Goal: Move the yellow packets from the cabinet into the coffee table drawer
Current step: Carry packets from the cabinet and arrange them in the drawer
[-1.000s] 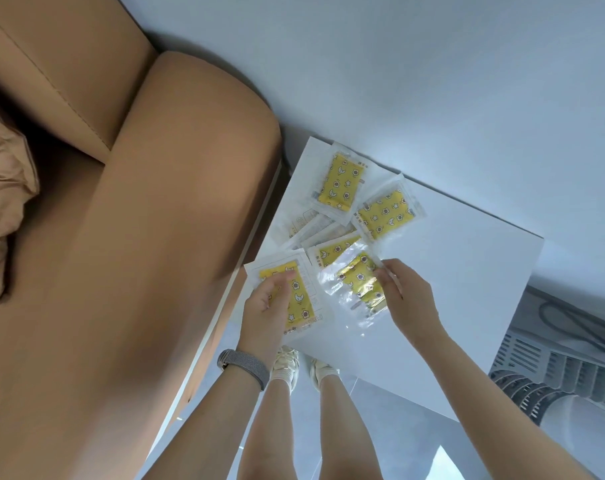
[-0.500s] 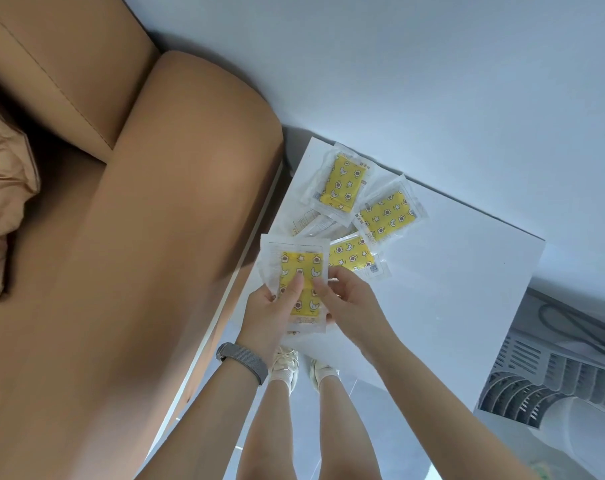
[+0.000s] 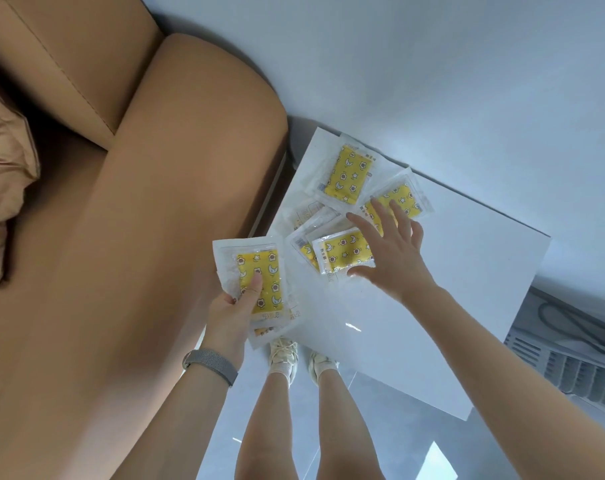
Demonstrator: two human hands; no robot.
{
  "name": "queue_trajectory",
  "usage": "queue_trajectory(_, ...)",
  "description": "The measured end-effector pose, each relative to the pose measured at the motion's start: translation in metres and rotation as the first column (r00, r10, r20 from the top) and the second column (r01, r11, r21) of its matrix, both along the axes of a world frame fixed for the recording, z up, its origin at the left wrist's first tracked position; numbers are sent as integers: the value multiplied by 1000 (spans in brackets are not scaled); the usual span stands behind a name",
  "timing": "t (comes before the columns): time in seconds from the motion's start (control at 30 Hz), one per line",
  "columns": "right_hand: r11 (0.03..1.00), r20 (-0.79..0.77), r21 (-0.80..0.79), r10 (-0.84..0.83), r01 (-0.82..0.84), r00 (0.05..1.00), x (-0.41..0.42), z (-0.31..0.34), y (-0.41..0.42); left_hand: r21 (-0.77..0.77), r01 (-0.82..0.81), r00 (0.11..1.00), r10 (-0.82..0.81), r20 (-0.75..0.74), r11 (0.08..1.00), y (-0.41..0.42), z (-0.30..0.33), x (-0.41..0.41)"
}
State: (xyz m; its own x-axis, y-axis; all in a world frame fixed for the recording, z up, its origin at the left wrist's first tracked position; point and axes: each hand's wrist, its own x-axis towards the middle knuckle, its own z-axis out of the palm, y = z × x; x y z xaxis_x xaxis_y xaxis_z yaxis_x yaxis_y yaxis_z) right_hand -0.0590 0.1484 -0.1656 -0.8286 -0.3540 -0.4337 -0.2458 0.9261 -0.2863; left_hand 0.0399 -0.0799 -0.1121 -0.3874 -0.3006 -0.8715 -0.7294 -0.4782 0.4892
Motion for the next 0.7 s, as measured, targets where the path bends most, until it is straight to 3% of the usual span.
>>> queue_trajectory(0.17, 995, -197, 93, 42, -24, 979, 16, -20, 2, 10, 11, 1000, -11, -11, 1000, 0, -1, -10)
queue_trajectory(0.3, 999, -345, 39, 36, -25, 938, 23, -22, -2, 28, 23, 999, -22, -25, 999, 2, 0, -17)
queue_trajectory(0.4, 989, -410, 22, 140, -144, 901, 26, -23, 0, 32, 37, 999, -35, -34, 999, 4, 0, -17)
queue_trajectory(0.57, 952, -424, -5, 276, -307, 862, 23, -21, 12, 30, 37, 999, -36, -30, 999, 6, -1, -13)
queue_trajectory(0.63, 947, -405, -78, 256, -312, 878, 21, -15, 18, 28, 41, 999, -40, -27, 999, 6, -1, -10)
queue_trajectory(0.7, 950, -353, -228, 122, -212, 928, 19, -6, 22, 28, 37, 999, -37, -22, 999, 6, -2, -9)
